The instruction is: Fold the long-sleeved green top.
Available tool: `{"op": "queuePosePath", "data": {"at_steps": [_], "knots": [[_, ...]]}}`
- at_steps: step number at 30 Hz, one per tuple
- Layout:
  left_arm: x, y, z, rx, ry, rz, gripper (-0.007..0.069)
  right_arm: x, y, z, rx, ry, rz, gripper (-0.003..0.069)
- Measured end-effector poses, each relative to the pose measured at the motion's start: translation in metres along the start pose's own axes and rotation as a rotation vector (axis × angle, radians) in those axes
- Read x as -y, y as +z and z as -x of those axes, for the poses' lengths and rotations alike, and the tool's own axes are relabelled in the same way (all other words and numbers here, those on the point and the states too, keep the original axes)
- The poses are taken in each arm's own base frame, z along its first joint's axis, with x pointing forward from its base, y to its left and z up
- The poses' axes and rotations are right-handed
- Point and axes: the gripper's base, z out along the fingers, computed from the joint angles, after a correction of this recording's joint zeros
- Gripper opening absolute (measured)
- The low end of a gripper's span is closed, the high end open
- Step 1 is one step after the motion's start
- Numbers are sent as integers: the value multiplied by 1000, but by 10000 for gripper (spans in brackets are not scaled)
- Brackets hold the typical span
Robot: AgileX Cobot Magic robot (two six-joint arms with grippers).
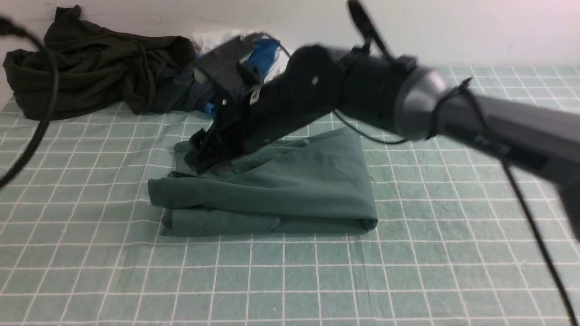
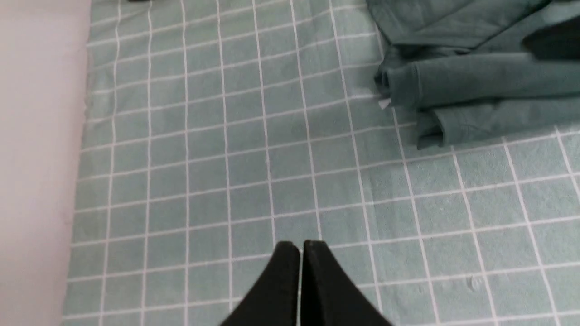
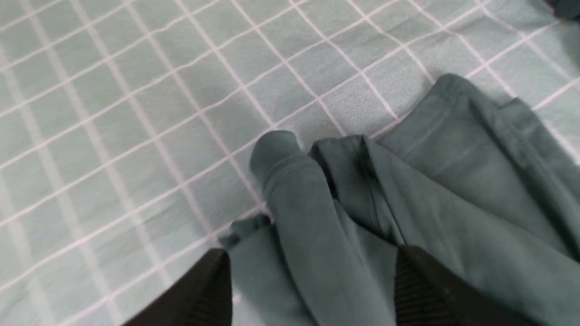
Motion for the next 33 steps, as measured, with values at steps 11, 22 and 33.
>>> {"op": "queuePosePath", "data": {"at_steps": [11,22,33], "knots": [[12,25,-113,294,-68,-48,-3,11,-147,1,-143,18,-92,71],[13,22,-140,449,-90,-55,-3,-42,-265,-95,88,84,-207,-13],[13,21,-140,450,-90,-55,-3,-90,-335,-189,626,30,-373,-13]]}}
